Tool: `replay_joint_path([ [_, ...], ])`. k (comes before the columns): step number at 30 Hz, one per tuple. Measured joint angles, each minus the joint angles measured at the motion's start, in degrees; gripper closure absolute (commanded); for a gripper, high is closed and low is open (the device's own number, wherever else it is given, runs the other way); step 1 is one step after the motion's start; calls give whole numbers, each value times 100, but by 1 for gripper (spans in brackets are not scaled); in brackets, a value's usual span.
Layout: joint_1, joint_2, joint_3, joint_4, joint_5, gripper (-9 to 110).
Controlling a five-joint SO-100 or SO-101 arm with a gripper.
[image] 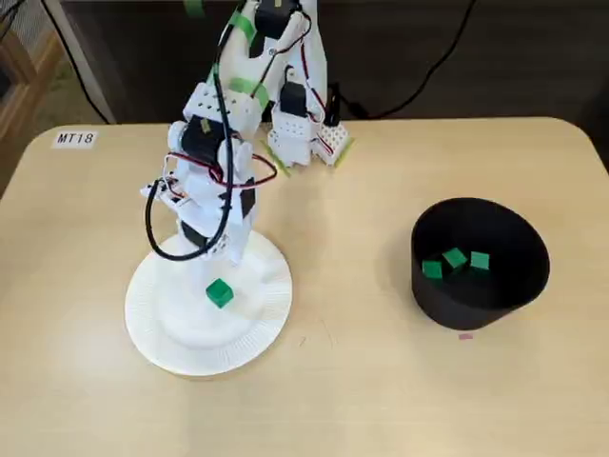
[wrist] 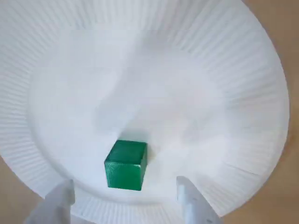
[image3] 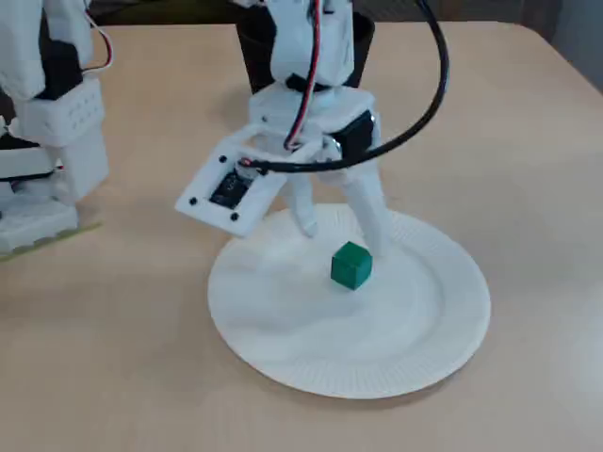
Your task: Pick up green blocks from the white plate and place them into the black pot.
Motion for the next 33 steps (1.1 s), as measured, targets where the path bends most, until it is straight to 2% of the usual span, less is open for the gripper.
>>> replay_joint_path([
  [8,0,-800,-589,0,62,77],
  [10,18,-888,-624,0,97,83],
  [14,132,-1099,-712,-88,158,104],
  [25,272,-1310,-826,-413,88,104],
  [33,272,-826,-826,-800,-149,104],
])
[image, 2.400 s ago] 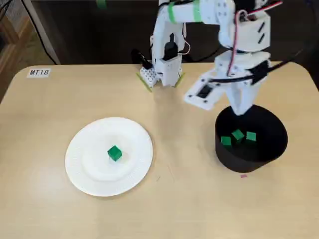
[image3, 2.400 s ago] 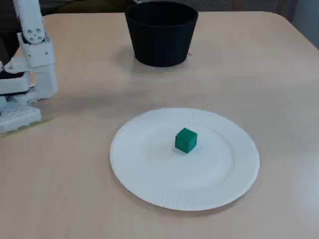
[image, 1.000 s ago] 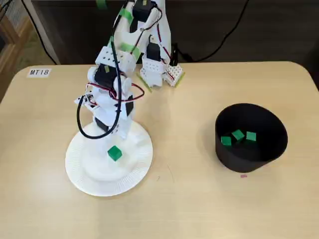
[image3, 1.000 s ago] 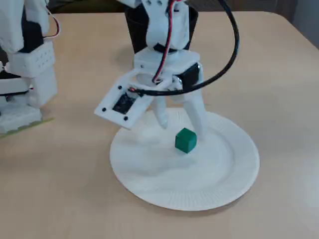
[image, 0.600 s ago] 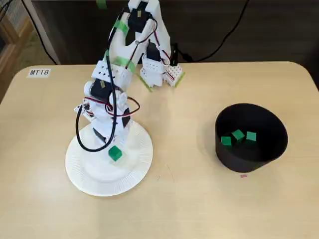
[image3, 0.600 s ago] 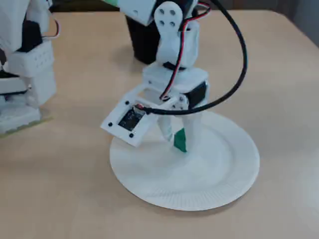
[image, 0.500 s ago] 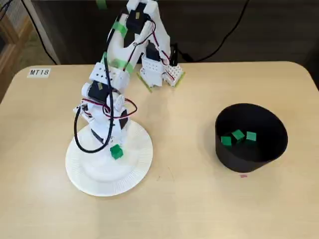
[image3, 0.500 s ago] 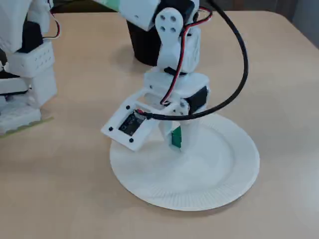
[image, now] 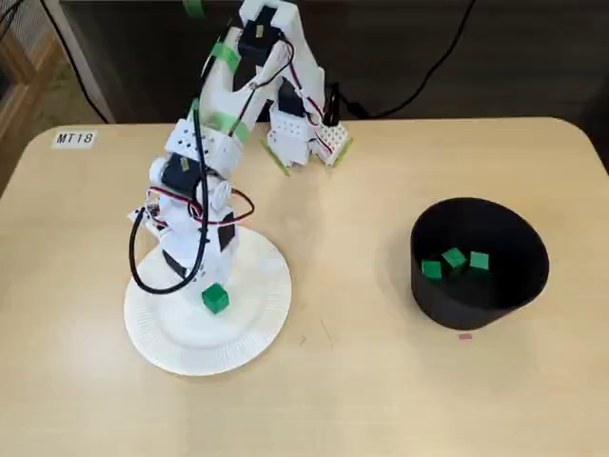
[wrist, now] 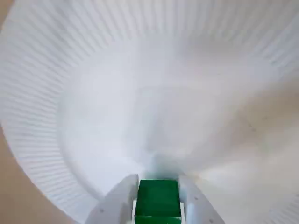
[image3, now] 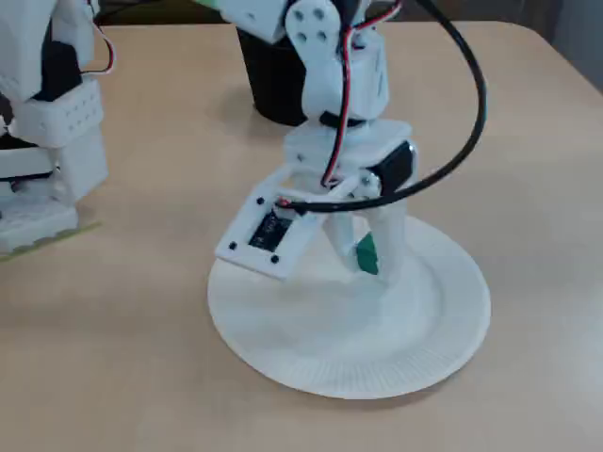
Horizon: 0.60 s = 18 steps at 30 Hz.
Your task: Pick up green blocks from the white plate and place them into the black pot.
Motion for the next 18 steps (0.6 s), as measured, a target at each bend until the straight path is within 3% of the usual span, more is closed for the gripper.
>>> replay_joint_path([
  [9,-439,1134,18,-677,-246,104],
  [18,-2540,3006,554,-1617,-615,104],
])
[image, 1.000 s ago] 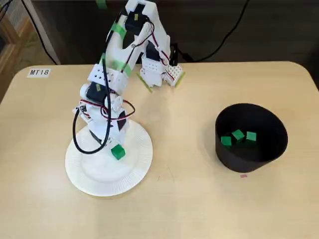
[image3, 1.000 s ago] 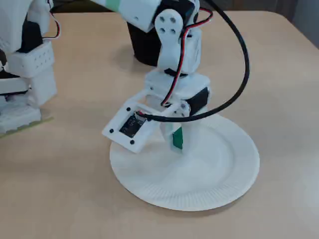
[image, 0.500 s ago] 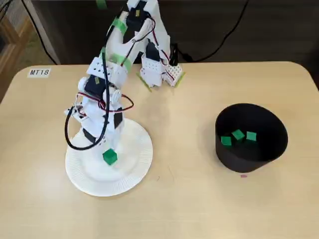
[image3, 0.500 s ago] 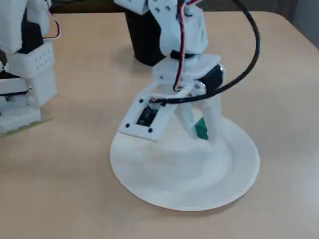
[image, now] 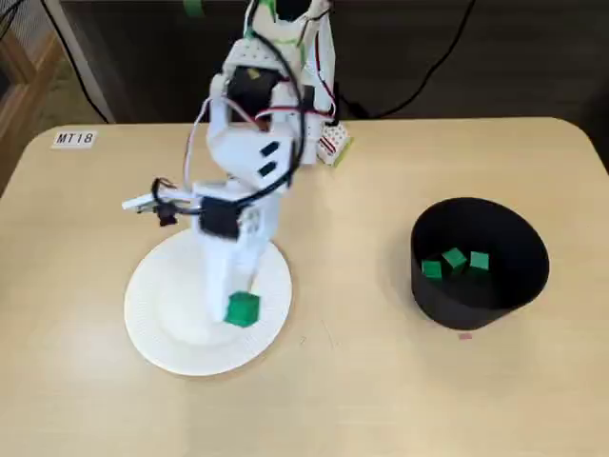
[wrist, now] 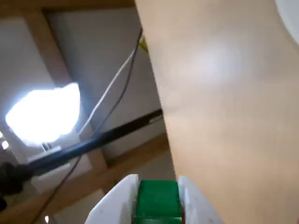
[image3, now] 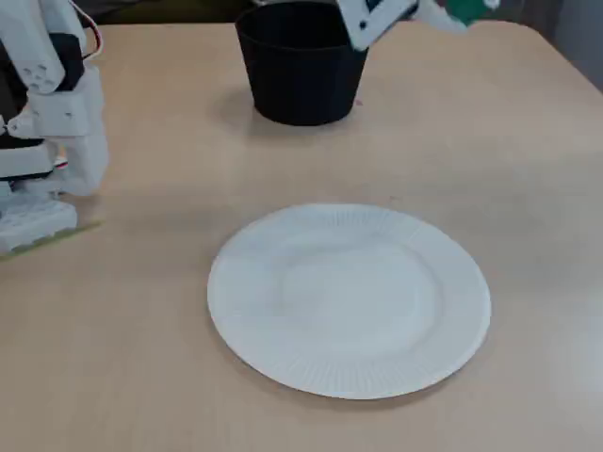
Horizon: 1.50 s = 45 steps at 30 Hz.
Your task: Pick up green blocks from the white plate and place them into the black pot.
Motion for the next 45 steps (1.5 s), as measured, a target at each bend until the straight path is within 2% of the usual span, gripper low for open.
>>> replay_joint_path([
  [8,-2021,1406,765,554,-738,104],
  [17,-3656,1477,1134,826,-993,104],
  [32,-3674,896,1160,545,-1310,104],
  [33,-3647,896,1160,545,-1310,102],
  [35,-3604,870,1160,545,-1318,76],
  [37,-3586,870,1204,545,-1521,65],
  [41,-3568,870,1204,545,-1635,62],
  [44,-3542,896,1204,545,-1635,104],
  [45,-3516,923,1204,545,-1635,104],
])
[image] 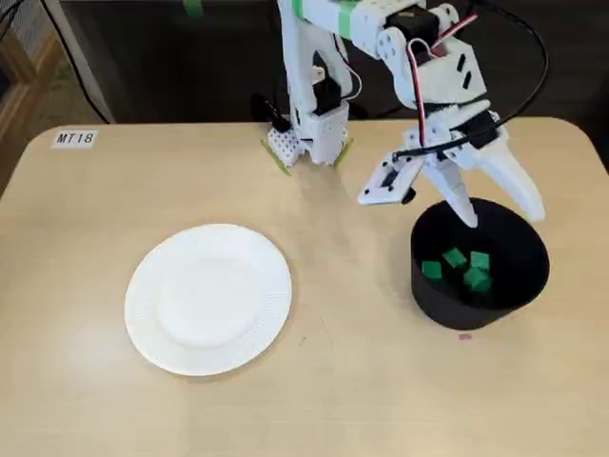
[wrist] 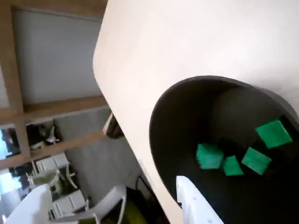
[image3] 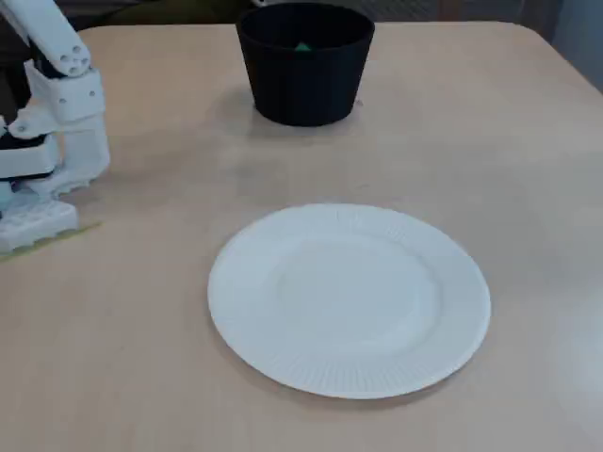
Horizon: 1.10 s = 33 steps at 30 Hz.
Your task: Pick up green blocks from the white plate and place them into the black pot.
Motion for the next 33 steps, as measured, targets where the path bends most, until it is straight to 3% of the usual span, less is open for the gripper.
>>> replay_joint_path([
  [5,360,721,9,0,0,104],
  [16,2883,3955,1292,387,378,104],
  [26,2979,6240,4729,501,431,104],
  [33,3164,7102,5827,1011,483,104],
])
